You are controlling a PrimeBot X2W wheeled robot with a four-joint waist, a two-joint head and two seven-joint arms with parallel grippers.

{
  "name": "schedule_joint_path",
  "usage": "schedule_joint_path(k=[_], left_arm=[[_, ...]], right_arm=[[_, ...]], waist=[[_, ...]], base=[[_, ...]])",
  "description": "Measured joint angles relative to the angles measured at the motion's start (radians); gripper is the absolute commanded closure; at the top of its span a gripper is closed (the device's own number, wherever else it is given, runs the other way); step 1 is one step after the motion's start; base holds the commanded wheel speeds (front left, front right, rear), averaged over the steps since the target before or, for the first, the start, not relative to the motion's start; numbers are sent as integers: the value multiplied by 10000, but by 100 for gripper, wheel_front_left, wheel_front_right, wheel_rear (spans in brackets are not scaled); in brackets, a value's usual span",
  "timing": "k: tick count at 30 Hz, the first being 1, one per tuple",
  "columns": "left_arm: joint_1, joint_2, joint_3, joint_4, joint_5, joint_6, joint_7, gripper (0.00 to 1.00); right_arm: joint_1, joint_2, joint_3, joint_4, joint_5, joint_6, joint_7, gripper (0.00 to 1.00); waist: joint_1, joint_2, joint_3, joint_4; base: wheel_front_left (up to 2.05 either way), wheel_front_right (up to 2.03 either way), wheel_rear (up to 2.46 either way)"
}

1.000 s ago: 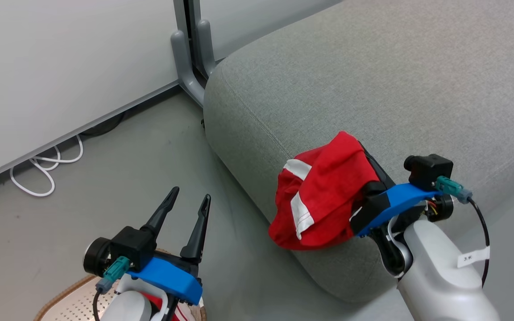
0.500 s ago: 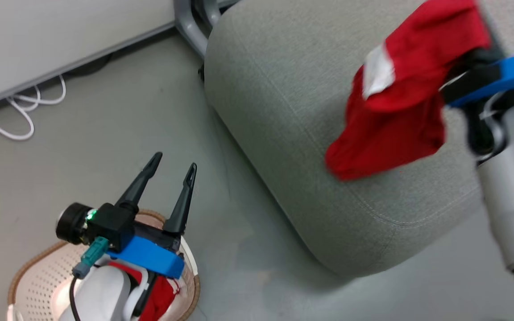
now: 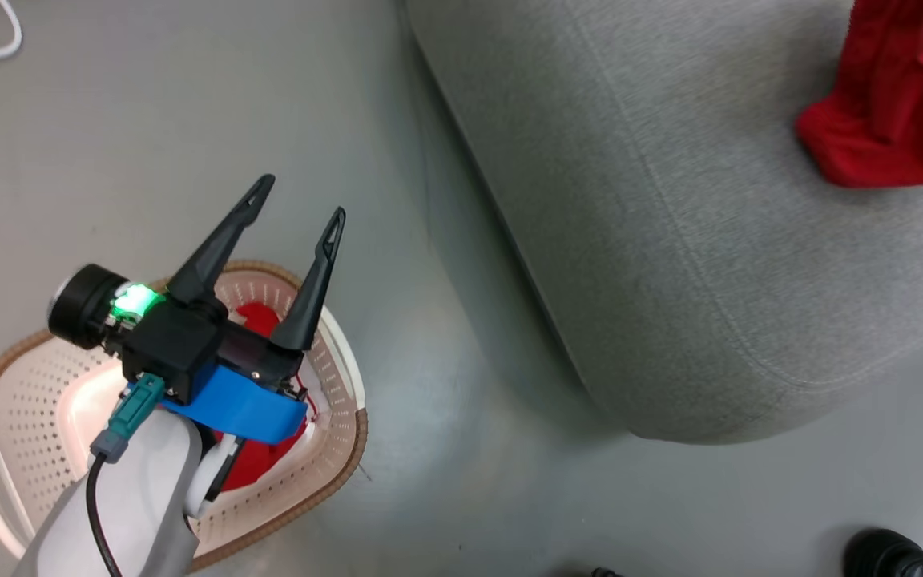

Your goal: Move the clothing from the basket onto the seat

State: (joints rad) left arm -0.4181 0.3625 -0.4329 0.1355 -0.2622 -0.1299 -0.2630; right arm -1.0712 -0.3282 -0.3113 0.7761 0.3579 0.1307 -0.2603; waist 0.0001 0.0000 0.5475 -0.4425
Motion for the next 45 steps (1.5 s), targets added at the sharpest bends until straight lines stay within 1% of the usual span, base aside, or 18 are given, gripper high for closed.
schedule_joint_path(k=[2, 5, 9, 16, 22, 23, 24, 25, 26, 30, 37, 45], left_arm=[[-221, 98, -50, -190, 90, 0, 2, 0], [-366, 155, -102, -311, 171, 0, 0, 0], [-399, 221, -48, -370, 197, 0, 2, 0], [-399, 184, 42, -401, 259, 0, 2, 0], [-398, 6, 44, -332, 259, 0, 2, 0], [-397, -21, 44, -311, 259, 0, 2, 0], [-395, -46, 44, -295, 257, 0, 2, 0], [-391, -73, 46, -284, 257, 0, 2, 0], [-386, -98, 46, -282, 257, 0, 2, 0], [-336, -146, 67, -240, 247, 0, 2, 0], [-174, -259, 134, -150, 222, 0, 2, 0], [85, -665, 247, 75, 71, 0, 0, 0]], right_arm=[[198, 79, -508, 280, -230, 0, -8, 100], [486, 192, -859, 663, -600, 0, -10, 100], [615, 499, -1269, 1104, -951, 0, -10, 100], [612, 644, -1685, 1312, -1421, 0, -10, 100], [615, 635, -1726, 1340, -1724, 0, -10, 100], [617, 625, -1720, 1398, -1789, 0, -10, 87], [622, 621, -1726, 1453, -1835, 0, -10, 58], [627, 616, -1737, 1488, -1864, 0, -10, 6], [629, 612, -1741, 1503, -1896, 0, -10, 0], [681, 608, -1722, 1728, -1948, 0, -10, 0], [897, 600, -1703, 1779, -2082, 0, -10, 0], [1799, 859, -1246, 1149, -2211, 0, -12, 0]], waist=[[0, 0, 471, 176], [0, 0, 854, 350], [1, 0, 1172, 549], [0, 0, 1231, 728], [-1, 0, 1038, 817], [-1, 0, 997, 829], [-1, 0, 954, 838], [-1, 0, 912, 844], [-1, 0, 872, 850], [-1, 0, 724, 857], [-1, 0, 461, 849], [-1, 0, -131, 989]], base=[[0, 0, 0], [0, 0, 0], [0, 0, 0], [0, 0, 0], [0, 0, 0], [0, 0, 0], [0, 0, 0], [0, 0, 0], [0, 0, 0], [0, 0, 0], [0, 0, 0], [0, 0, 0]])
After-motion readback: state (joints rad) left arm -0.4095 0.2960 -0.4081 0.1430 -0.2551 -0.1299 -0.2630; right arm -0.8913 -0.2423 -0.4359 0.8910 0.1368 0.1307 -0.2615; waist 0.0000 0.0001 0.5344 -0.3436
